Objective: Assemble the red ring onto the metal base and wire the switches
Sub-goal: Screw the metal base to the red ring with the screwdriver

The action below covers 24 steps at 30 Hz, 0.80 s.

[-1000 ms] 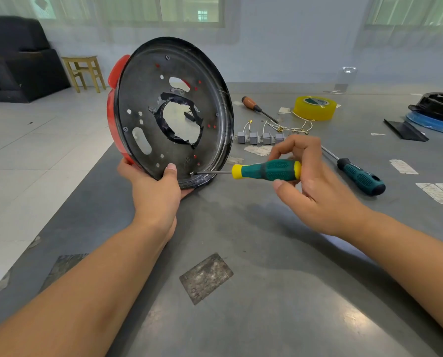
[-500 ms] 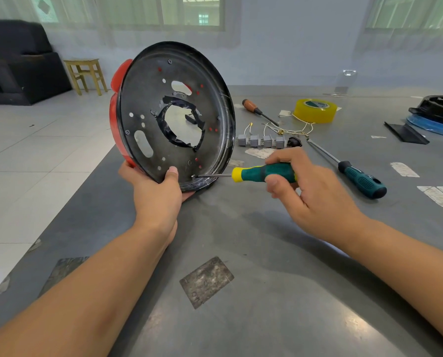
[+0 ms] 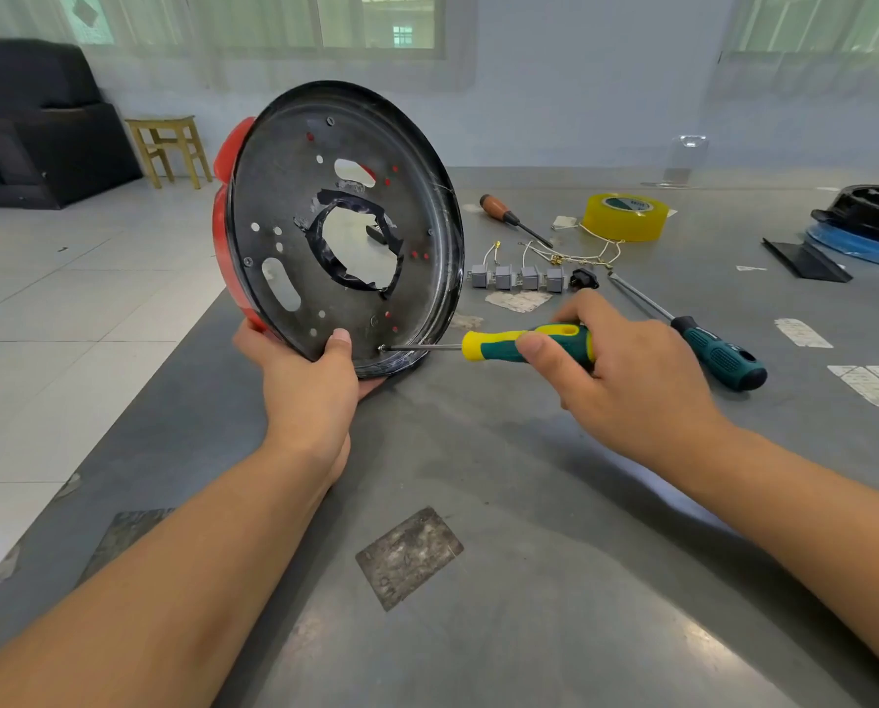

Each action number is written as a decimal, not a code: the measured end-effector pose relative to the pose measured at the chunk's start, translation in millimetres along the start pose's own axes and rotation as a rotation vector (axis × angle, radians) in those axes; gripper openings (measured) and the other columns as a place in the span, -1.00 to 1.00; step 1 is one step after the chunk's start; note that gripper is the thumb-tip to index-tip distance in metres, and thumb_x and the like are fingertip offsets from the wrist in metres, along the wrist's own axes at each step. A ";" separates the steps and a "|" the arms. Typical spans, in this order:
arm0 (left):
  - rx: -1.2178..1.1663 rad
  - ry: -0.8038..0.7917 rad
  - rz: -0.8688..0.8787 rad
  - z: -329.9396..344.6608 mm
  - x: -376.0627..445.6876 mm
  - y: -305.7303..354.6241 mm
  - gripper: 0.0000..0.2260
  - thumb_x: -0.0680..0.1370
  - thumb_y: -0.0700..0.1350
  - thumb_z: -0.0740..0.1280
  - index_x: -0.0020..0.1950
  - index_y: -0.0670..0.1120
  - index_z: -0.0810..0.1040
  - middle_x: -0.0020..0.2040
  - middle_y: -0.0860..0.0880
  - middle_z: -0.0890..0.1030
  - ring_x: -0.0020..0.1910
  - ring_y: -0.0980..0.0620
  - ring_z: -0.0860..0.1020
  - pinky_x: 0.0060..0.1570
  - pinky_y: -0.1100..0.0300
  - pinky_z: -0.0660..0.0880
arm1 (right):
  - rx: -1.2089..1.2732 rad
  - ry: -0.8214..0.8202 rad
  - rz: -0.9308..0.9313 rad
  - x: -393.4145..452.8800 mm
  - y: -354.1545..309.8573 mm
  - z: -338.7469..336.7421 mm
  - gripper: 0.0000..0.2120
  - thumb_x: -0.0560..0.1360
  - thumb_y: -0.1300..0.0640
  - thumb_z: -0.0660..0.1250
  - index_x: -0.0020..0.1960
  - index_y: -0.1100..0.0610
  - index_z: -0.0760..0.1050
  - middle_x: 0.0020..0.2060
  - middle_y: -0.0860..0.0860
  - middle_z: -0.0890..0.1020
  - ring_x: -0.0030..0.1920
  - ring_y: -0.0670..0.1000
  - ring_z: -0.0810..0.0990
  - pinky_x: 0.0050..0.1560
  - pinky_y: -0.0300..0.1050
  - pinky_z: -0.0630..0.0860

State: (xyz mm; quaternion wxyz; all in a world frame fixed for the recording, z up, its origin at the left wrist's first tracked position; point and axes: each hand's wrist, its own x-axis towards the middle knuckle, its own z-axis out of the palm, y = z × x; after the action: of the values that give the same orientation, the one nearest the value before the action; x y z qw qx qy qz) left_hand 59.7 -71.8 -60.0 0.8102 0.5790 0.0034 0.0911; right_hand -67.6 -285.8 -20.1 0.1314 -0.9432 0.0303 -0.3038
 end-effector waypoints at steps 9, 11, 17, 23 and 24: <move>0.002 -0.012 0.005 0.5 -0.4 -0.2 -0.56 0.67 -0.30 0.30 0.42 0.01 0.20 0.20 0.21 0.52 0.13 0.16 0.63 -0.06 -0.09 0.72 | 0.200 -0.073 -0.075 -0.9 2.6 -6.0 -0.54 0.63 -0.33 -0.01 0.17 0.01 0.39 -0.22 -0.04 0.67 -0.27 0.06 0.63 -0.18 0.16 0.58; -0.001 -0.009 0.006 0.3 -0.3 -0.5 -0.56 0.67 -0.30 0.30 0.43 0.01 0.20 0.19 0.20 0.53 0.11 0.17 0.64 -0.05 -0.10 0.72 | 0.126 -0.052 0.013 1.2 0.6 -4.3 -0.46 0.56 -0.43 -0.07 0.13 -0.02 0.38 -0.32 -0.03 0.66 -0.30 0.07 0.64 -0.19 0.16 0.59; 0.004 -0.006 0.003 0.5 0.3 -0.2 -0.56 0.67 -0.30 0.30 0.43 0.02 0.20 0.19 0.21 0.51 0.12 0.16 0.62 -0.04 -0.11 0.72 | 0.340 -0.170 -0.185 -0.3 5.8 -8.8 -0.73 0.64 -0.04 0.22 0.24 -0.17 0.17 0.05 -0.15 0.48 -0.18 0.05 0.53 -0.08 -0.02 0.50; 0.014 -0.011 0.023 1.2 -2.4 0.6 -0.57 0.67 -0.30 0.29 0.40 0.03 0.20 0.17 0.23 0.51 0.14 0.14 0.63 -0.02 -0.11 0.71 | 0.283 -0.078 0.018 1.9 -0.4 1.0 -0.58 0.58 -0.39 0.00 0.18 -0.12 0.35 -0.31 -0.08 0.67 -0.36 -0.05 0.65 -0.20 0.12 0.61; 0.014 -0.002 0.020 1.0 -2.2 0.8 -0.57 0.67 -0.30 0.29 0.42 0.02 0.20 0.16 0.23 0.52 0.14 0.13 0.63 0.00 -0.13 0.71 | 0.306 -0.084 -0.004 2.4 0.1 2.0 -0.65 0.61 -0.35 0.03 0.21 -0.14 0.26 -0.19 -0.09 0.66 -0.34 -0.03 0.63 -0.20 0.12 0.60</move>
State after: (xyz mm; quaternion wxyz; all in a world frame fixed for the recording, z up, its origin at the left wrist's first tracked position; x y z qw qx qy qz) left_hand 57.5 -72.9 -59.2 0.8051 0.5849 -0.0024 0.0984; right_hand -64.4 -285.8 -20.4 0.2742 -0.9240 -0.0241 -0.2654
